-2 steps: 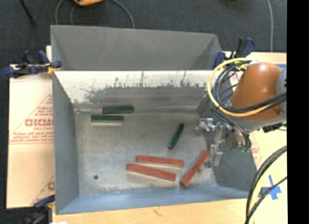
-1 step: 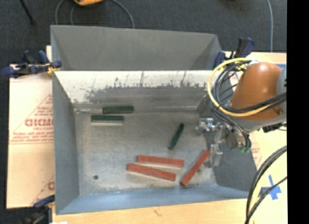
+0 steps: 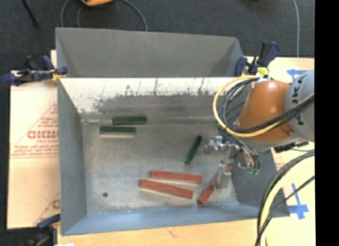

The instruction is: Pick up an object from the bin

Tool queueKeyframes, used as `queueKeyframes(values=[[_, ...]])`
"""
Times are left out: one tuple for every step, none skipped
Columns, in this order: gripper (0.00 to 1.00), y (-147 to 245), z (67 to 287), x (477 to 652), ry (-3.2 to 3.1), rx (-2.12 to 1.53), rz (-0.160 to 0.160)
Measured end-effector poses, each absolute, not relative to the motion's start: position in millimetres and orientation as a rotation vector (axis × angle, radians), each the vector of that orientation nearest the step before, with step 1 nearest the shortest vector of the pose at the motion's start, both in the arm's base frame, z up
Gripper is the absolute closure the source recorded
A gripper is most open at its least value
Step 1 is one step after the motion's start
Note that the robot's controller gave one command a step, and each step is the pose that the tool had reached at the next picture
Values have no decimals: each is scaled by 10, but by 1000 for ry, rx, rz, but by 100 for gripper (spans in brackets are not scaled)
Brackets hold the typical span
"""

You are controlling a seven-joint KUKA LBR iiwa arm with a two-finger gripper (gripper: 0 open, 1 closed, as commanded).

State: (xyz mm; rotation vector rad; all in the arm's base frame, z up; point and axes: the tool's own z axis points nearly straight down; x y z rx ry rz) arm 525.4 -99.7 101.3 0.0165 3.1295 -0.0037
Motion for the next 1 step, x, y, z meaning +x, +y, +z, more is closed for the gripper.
queueKeyframes(values=[[0,-934,646,5205,3142,65,3]])
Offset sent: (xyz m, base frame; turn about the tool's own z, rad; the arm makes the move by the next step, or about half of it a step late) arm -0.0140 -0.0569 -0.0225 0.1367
